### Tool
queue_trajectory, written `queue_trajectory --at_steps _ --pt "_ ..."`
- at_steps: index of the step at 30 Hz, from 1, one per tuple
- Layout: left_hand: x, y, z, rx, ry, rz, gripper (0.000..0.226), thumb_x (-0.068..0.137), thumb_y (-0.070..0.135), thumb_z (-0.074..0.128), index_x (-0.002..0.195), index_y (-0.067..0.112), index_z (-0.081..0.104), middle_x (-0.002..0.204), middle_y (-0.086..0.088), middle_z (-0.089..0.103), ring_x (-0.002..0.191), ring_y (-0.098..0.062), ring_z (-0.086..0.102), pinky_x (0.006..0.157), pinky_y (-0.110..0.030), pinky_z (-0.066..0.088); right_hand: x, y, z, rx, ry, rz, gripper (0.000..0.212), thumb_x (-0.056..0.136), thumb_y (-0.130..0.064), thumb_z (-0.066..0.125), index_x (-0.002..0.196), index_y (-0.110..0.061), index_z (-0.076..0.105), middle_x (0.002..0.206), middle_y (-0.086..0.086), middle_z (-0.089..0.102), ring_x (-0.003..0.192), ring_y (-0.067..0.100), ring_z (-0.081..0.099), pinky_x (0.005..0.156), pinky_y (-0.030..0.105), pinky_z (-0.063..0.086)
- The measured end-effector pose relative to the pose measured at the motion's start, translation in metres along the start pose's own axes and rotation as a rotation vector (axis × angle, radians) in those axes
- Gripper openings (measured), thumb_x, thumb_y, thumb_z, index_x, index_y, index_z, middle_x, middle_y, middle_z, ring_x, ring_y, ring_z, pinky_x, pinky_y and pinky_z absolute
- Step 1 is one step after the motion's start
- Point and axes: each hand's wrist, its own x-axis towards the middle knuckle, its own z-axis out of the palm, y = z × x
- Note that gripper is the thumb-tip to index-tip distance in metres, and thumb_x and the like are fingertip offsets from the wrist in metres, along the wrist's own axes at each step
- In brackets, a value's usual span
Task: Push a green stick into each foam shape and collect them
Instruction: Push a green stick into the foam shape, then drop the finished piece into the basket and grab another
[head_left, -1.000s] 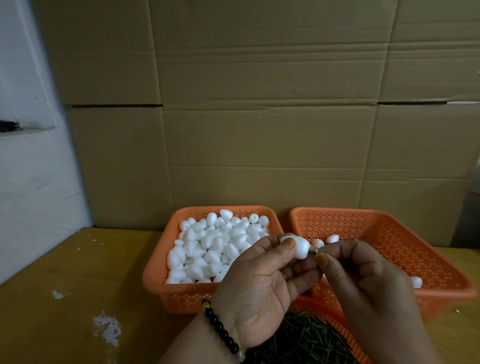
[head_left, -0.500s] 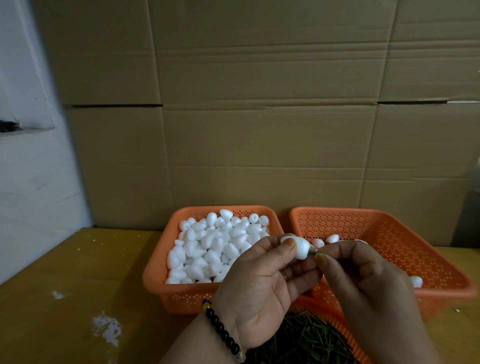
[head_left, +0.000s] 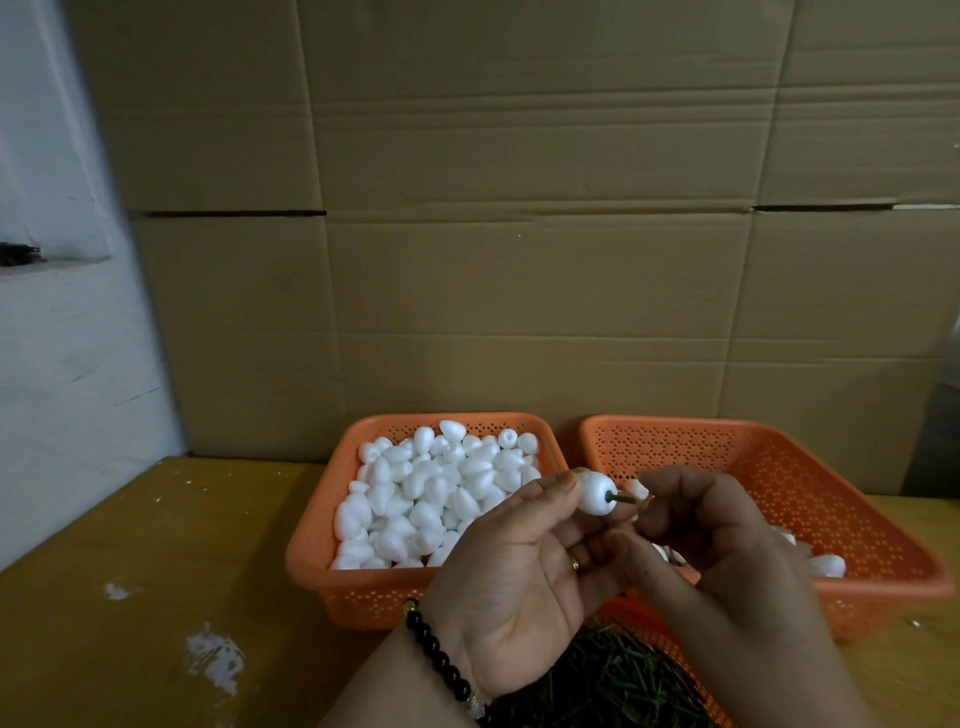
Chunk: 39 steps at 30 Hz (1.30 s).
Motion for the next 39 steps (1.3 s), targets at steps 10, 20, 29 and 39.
queue_trajectory --at_steps 10,20,29,39 --pt "0.001 -0.015 0.001 -0.011 -0.050 -0.149 0.034 0.091 0.032 0.052 0.095 0.006 0.073 0.092 -0.010 0.068 0.086 -0.021 0.064 0.084 -0.036 0.050 0.002 -0.006 -0.003 -0.118 0.022 -0.104 0.034 0.071 -0.021 0.082 0.089 -0.040 0.061 0.095 -0.018 0.061 0.089 0.004 0.063 0.072 0.013 0.047" --pt "0.005 -0.012 -0.002 0.307 0.142 -0.016 0.029 0.091 0.030 0.056 0.109 0.008 0.059 0.093 -0.013 0.069 0.077 -0.020 0.063 0.069 -0.034 0.053 0.019 0.015 -0.019 0.111 0.065 0.183 0.017 0.082 -0.017 0.069 0.096 -0.026 0.065 0.085 -0.011 0.073 0.076 0.002 0.069 0.060 0.015 0.052" --pt "0.006 0.025 -0.040 1.480 0.535 0.518 0.012 0.092 0.024 0.058 0.090 0.035 0.062 0.086 0.022 0.064 0.083 0.009 0.057 0.068 -0.007 0.044 0.036 0.059 -0.050 -0.552 0.035 0.298 0.036 0.091 -0.041 0.052 0.120 -0.024 0.064 0.091 0.000 0.072 0.074 0.017 0.064 0.063 0.031 0.048" --pt "0.013 0.020 -0.064 2.025 0.303 0.108 0.074 0.070 0.083 0.017 0.106 0.037 0.063 0.109 0.017 0.062 0.098 -0.003 0.056 0.074 -0.026 0.043 0.029 0.058 -0.045 -1.112 -0.179 0.292 0.046 0.093 -0.052 0.036 0.136 -0.035 0.039 0.108 -0.011 0.067 0.097 0.012 0.063 0.085 0.033 0.049"
